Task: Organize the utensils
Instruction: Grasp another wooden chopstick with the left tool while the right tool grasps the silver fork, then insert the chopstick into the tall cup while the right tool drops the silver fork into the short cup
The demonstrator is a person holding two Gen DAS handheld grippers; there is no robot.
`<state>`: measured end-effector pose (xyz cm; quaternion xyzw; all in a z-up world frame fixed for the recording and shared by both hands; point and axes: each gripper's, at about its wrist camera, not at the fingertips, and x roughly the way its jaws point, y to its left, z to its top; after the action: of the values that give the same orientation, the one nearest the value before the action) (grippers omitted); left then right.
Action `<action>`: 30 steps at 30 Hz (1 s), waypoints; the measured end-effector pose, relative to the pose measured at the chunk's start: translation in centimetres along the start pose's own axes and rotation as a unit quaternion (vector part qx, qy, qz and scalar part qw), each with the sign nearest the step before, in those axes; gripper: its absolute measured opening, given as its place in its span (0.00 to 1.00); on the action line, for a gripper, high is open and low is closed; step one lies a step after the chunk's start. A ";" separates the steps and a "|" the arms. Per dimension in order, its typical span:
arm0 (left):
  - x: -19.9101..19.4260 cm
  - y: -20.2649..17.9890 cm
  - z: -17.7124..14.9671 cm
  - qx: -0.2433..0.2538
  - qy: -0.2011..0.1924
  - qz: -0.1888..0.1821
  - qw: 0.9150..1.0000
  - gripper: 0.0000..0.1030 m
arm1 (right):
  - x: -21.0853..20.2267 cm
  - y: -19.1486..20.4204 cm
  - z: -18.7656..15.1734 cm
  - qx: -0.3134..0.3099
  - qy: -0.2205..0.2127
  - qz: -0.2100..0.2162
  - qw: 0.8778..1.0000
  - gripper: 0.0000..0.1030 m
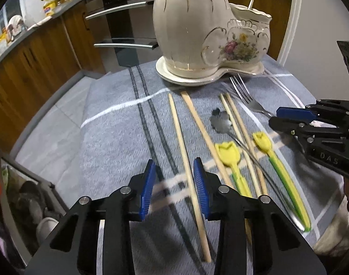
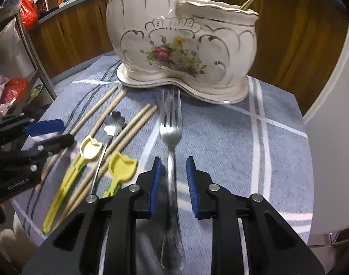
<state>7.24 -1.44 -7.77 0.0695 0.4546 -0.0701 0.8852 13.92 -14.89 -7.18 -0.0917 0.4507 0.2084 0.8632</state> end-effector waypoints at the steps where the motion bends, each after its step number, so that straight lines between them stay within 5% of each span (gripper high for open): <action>1: 0.1 0.0 0.2 0.000 0.001 0.000 1.000 0.35 | 0.1 0.1 0.1 -0.002 0.001 0.006 1.000 0.11; 5: 0.3 0.1 0.6 0.000 0.007 0.002 1.000 0.16 | 0.0 0.2 0.0 -0.002 0.003 0.023 1.000 0.05; 12: 0.9 0.9 1.4 -0.008 0.010 -0.002 1.000 0.06 | -0.8 -0.1 -0.7 0.003 -0.013 0.031 0.999 0.05; 22: -0.9 1.8 0.1 -0.019 -0.018 -0.021 0.999 0.05 | -5.4 -1.0 -3.3 0.003 -0.089 0.054 0.995 0.05; 30: -5.8 2.5 -0.3 -0.015 -0.107 -0.062 0.992 0.05 | -9.5 -0.9 -3.2 -0.010 -0.191 0.036 0.981 0.05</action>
<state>4.09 1.41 -3.07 0.0201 0.3615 -0.1254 0.9237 7.15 -19.44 -1.28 -0.0423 0.2789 0.2573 0.9243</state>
